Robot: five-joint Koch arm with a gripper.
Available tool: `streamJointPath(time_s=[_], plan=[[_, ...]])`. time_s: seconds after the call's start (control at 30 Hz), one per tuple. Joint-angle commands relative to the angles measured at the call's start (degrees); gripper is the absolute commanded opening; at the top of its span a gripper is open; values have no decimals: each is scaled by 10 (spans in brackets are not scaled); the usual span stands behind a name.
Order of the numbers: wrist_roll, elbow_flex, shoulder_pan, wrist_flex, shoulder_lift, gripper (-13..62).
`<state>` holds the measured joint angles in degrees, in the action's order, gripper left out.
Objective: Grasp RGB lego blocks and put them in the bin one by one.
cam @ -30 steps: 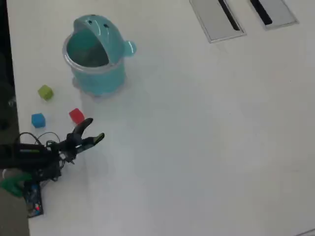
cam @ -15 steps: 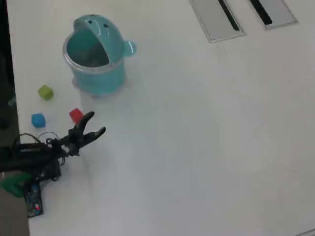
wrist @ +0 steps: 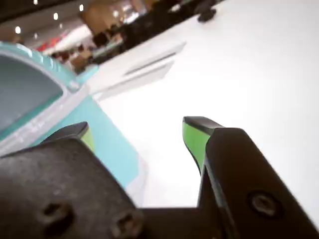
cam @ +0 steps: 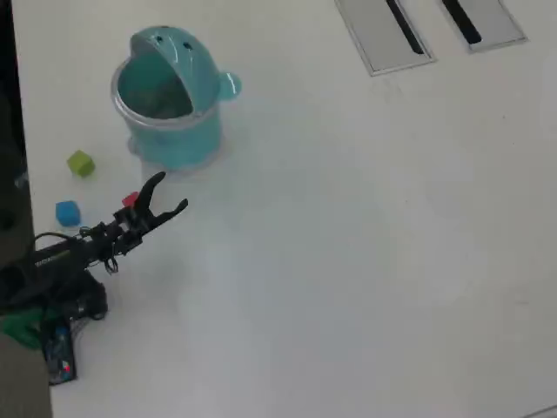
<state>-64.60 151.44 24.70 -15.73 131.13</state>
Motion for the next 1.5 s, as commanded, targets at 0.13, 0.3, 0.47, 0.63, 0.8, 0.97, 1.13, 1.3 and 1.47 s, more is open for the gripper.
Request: streamJointPath(time_s=[0.13, 0.3, 0.47, 0.63, 0.8, 0.97, 1.13, 1.3, 1.47], plan=[[-93, -98, 114, 49, 45, 326], [-233, -139, 197, 187, 45, 332], [-320, -153, 220, 255, 43, 332], [-354, -138, 236, 269, 38, 341], [-355, -98, 235, 269, 34, 330], [-355, -61, 235, 272, 30, 330], [-355, -41, 237, 272, 9, 330], [-354, -44, 240, 273, -18, 329], [-354, -48, 266, 273, -58, 328]])
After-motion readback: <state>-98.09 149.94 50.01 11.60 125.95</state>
